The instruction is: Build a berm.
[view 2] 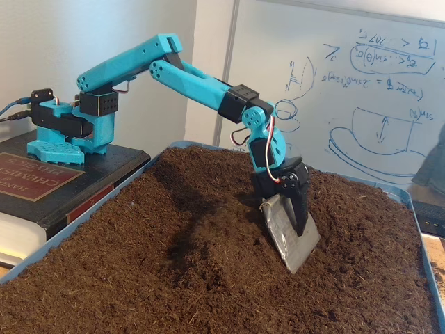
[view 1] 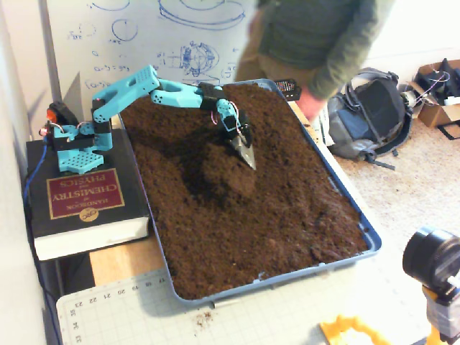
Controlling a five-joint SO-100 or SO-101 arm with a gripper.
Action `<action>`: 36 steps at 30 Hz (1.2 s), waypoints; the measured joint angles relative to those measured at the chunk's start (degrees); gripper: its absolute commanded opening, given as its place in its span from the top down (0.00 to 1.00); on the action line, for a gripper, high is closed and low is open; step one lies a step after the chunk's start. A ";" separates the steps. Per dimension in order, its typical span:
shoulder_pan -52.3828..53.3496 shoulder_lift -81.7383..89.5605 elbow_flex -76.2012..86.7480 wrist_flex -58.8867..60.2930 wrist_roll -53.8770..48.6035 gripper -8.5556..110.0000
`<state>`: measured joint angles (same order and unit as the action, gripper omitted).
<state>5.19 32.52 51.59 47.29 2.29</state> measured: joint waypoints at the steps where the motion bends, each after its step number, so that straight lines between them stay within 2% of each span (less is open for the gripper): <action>1: 0.00 0.35 0.00 0.97 0.00 0.92; 20: -0.26 14.24 2.81 6.86 0.09 0.92; 24: -0.62 16.26 2.99 0.26 0.09 0.92; 30: -1.32 15.91 4.39 -17.93 0.09 0.92; 36: -4.75 8.35 4.48 -33.75 0.09 0.92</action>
<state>0.44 40.87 56.07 13.54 2.37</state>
